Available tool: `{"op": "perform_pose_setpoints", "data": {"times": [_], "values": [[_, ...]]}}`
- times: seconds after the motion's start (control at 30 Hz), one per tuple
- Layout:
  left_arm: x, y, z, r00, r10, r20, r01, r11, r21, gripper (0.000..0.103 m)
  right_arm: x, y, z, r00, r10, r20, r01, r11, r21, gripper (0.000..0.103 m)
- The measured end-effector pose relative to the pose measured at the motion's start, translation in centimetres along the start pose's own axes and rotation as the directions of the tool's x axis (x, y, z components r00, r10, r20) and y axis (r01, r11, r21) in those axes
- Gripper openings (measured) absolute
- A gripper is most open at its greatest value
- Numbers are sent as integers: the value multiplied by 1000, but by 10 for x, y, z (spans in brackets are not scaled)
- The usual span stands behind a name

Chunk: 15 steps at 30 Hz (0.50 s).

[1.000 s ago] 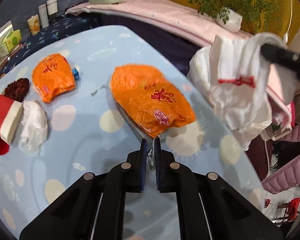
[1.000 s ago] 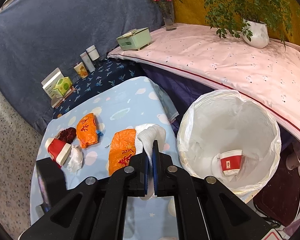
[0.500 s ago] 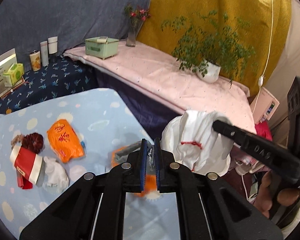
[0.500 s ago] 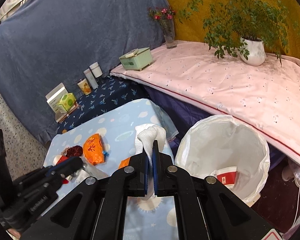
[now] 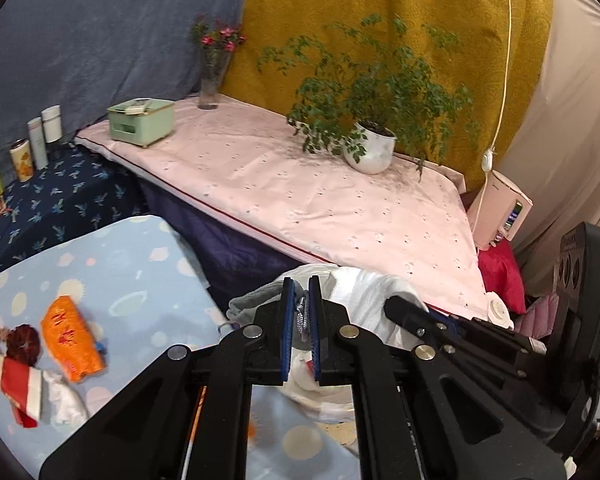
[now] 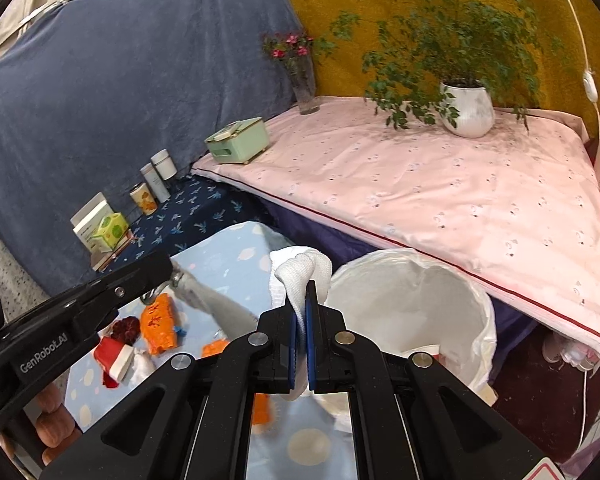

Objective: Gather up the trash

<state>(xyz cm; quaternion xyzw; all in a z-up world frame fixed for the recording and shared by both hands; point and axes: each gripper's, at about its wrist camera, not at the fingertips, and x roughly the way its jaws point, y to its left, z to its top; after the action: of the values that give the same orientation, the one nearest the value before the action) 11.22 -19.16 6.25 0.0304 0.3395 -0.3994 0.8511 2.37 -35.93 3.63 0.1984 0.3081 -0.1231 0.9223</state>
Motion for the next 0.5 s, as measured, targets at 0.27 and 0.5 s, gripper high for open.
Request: {"op": "perform_pose_setpoints", "data": {"times": [0.27,0.5], "values": [[46,-31,-2,997,-39,-66,41,999,24,8,11,-37,-7,998,-58,-26,59,997,48,4],[54,-34,-3,998,2,-64,-2,1000,8,46,6,-47,-6,996,-93,0,92,993,70,19]]}}
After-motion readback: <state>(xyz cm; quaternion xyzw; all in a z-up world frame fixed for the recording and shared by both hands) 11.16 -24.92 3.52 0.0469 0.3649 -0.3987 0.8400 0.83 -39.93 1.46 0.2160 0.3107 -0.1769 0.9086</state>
